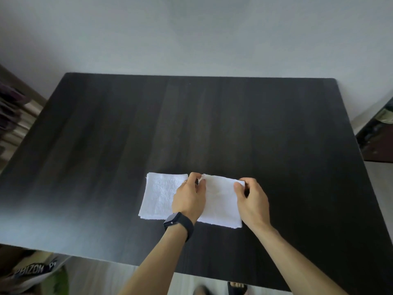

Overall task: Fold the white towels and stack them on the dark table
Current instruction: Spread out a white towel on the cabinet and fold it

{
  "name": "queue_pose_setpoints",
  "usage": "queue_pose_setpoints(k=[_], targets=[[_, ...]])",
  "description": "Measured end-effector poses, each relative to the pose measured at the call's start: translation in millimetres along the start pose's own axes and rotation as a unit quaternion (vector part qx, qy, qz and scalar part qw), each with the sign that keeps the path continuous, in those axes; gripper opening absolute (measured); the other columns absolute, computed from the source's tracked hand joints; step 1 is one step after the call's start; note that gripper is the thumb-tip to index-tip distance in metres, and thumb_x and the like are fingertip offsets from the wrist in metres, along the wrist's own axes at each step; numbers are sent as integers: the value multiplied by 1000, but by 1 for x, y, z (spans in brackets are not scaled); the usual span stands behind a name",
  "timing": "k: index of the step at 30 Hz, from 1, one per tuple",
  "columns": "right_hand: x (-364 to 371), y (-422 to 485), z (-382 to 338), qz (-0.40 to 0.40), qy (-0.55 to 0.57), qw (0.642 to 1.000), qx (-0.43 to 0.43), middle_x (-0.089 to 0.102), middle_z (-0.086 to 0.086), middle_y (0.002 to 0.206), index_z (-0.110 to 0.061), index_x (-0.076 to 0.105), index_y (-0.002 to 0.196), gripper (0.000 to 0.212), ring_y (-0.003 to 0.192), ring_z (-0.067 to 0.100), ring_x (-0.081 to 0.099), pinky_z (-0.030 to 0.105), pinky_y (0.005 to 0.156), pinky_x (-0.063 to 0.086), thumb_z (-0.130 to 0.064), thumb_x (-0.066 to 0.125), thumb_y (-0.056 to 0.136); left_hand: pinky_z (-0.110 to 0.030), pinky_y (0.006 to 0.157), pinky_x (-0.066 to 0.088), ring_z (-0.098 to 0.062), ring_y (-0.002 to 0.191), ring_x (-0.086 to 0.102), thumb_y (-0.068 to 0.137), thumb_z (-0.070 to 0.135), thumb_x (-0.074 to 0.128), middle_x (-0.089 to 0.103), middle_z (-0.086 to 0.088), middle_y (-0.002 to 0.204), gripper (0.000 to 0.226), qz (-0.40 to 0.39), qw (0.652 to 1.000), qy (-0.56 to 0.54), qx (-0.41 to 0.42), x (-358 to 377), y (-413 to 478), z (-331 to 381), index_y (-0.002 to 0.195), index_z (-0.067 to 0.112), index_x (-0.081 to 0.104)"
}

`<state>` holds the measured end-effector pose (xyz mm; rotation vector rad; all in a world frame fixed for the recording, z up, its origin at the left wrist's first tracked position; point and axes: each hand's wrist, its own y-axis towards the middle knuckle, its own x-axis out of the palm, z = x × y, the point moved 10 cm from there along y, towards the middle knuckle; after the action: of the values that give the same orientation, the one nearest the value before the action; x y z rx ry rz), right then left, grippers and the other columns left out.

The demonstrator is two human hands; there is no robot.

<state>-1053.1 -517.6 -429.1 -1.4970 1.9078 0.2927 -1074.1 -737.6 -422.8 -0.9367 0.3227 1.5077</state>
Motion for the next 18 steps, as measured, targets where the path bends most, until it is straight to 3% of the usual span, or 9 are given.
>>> queue_pose_setpoints(k=[5,8,11,13,14,16,18], targets=[[0,1,0,5,-55,998,-22,60,-7,109,-22,56,117,24,92,10,59,26,73,49,-37,49,100,-36,69,54,-15,78,59,101,46,38,60,10,84,21,-3,999,32,15,-2,2,5,113,33,49],[-2,-3,-2,17,-108,994,-30,54,-3,121,-22,51,125,34,88,13,59,29,67,51,-44,48,99,-38,70,54,-20,84,60,101,47,36,59,7,107,26,22,996,85,33,-5,-3,11,120,32,43],[-14,-18,-15,75,-132,984,-97,52,2,130,-18,53,128,38,104,21,59,33,70,53,-39,55,96,-37,71,52,-23,101,58,95,41,50,51,2,127,40,103,970,160,153,-12,-23,31,131,25,47],[-13,-31,-29,101,-168,964,-179,53,4,134,-16,56,128,38,115,23,55,35,81,55,-33,59,94,-40,85,51,-26,116,55,91,38,49,51,-3,137,48,116,938,216,245,-5,-35,38,135,20,49],[-8,-36,-33,93,-193,954,-210,52,4,139,-16,55,131,39,121,23,52,36,88,53,-32,56,96,-42,96,48,-26,127,50,91,38,45,47,-3,145,53,98,926,245,270,3,-36,35,140,20,45],[11,-42,-34,47,-251,936,-244,43,5,152,-14,49,142,49,138,23,41,39,103,44,-36,42,100,-45,116,26,-23,145,30,95,39,39,27,1,160,60,54,910,288,293,18,-36,24,151,21,32],[29,-44,-26,-5,-307,918,-251,27,5,161,-12,33,153,57,149,23,24,44,114,33,-39,25,103,-46,120,8,-19,150,13,99,42,34,8,6,164,63,30,904,310,293,27,-34,12,156,23,17]])
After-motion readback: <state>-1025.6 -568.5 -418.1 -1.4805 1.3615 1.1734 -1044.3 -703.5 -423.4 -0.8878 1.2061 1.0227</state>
